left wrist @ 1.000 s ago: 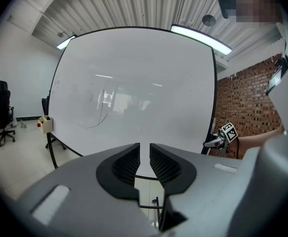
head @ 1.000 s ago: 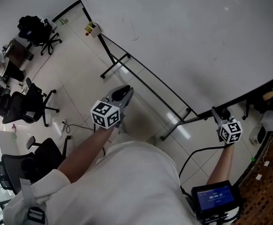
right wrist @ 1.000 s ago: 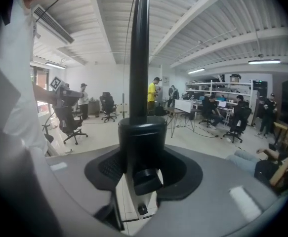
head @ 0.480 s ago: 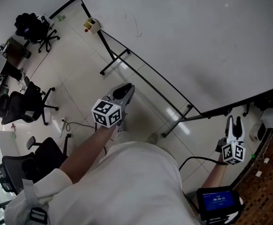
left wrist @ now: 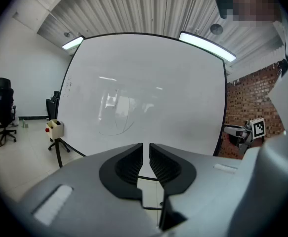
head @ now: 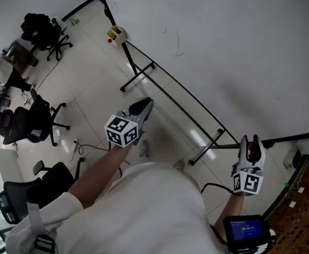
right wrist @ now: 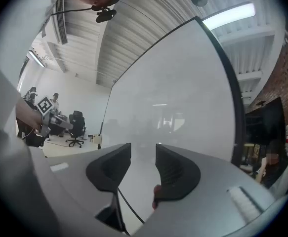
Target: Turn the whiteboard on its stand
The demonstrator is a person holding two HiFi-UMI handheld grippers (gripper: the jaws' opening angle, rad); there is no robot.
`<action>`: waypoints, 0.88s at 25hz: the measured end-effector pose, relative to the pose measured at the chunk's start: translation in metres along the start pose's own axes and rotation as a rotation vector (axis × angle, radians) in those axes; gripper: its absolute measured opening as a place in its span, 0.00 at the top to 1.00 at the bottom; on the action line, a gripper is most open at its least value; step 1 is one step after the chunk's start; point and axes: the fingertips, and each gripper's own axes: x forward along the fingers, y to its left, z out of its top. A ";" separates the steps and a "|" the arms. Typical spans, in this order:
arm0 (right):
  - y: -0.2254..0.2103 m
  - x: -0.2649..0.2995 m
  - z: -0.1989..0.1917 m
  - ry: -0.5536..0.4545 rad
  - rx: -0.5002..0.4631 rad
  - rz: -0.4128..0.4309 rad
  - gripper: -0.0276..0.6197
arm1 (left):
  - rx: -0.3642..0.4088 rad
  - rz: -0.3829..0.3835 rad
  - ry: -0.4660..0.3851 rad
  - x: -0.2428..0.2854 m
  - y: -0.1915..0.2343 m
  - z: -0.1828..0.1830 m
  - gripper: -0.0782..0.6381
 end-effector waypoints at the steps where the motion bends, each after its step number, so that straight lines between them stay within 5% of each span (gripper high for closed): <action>1: 0.011 0.009 0.007 -0.008 0.003 0.011 0.72 | 0.000 0.002 -0.006 -0.002 0.009 0.006 0.81; 15: 0.152 0.122 0.051 -0.062 0.038 0.045 0.77 | 0.003 0.020 -0.040 -0.043 0.161 0.035 0.82; 22: 0.223 0.174 0.058 -0.078 0.116 0.058 0.78 | 0.046 -0.008 -0.037 -0.068 0.205 0.034 0.84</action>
